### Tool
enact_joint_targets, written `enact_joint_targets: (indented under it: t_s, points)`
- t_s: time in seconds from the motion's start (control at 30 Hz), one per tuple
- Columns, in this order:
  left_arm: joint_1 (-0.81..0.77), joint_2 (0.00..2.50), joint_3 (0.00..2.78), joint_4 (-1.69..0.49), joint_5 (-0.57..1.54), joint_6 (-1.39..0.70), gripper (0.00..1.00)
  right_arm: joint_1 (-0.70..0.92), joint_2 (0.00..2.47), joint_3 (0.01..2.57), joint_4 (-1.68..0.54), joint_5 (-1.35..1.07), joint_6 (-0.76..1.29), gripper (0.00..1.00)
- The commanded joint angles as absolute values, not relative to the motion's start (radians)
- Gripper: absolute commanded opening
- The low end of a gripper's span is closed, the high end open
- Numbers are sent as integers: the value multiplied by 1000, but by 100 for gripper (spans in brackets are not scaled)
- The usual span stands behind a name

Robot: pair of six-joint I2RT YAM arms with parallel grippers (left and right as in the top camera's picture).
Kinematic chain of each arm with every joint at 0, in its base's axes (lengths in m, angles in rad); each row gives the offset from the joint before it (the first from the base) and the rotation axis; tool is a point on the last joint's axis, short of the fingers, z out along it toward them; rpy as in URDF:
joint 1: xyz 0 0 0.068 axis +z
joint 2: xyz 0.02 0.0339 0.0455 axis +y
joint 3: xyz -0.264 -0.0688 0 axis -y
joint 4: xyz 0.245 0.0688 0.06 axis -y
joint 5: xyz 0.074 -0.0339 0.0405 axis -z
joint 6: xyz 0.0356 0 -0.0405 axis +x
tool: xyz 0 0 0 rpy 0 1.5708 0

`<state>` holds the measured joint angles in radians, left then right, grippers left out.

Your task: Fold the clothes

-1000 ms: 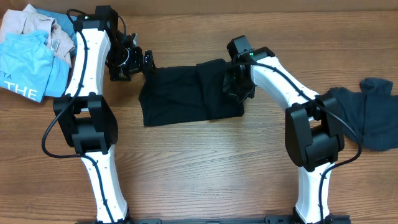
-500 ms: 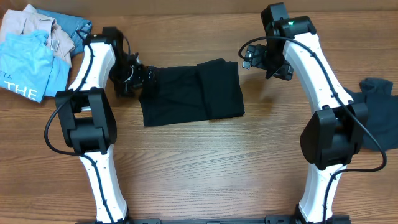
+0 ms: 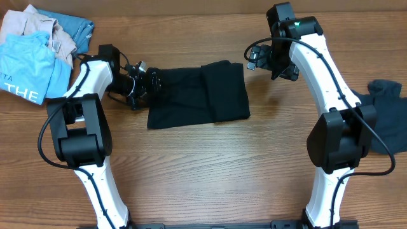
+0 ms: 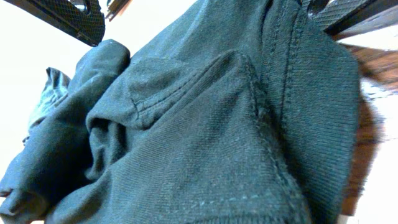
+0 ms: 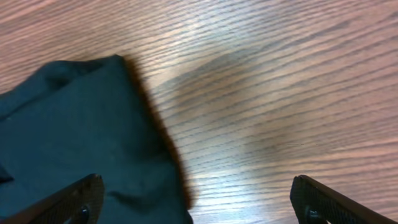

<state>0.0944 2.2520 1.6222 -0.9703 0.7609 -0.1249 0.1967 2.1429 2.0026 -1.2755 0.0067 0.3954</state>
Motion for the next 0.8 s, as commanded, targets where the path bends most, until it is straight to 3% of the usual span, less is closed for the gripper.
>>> enact_joint_targets:
  t_s: [0.0, 0.13, 0.2, 0.23, 0.33, 0.37, 0.63, 0.77]
  points:
    - [50, 2362, 1549, -908, 647, -165, 99, 196, 2117, 2025, -1258, -31, 392, 100]
    - [-26, 2362, 1549, -852, 522, -293, 90, 196, 2117, 2024, -1267, -31, 392, 100]
    - [-47, 2362, 1549, -829, 523, -308, 78, 196, 2117, 2022, -1275, -31, 391, 100]
    - [-56, 2362, 1549, -812, 521, -327, 66, 196, 2117, 2022, -1277, -31, 392, 100]
    - [-62, 2362, 1549, -784, 495, -353, 15, 196, 2117, 2022, -1287, -31, 392, 100]
    - [-52, 2362, 1549, -789, 442, -352, 4, 196, 2117, 2022, -1289, -31, 391, 100]
    - [129, 2362, 1844, -1173, 94, -313, 4, 197, 2117, 2022, -1282, -31, 392, 100]
    - [202, 2362, 2145, -1395, 89, -265, 4, 238, 2121, 2022, -1236, -31, 400, 100]
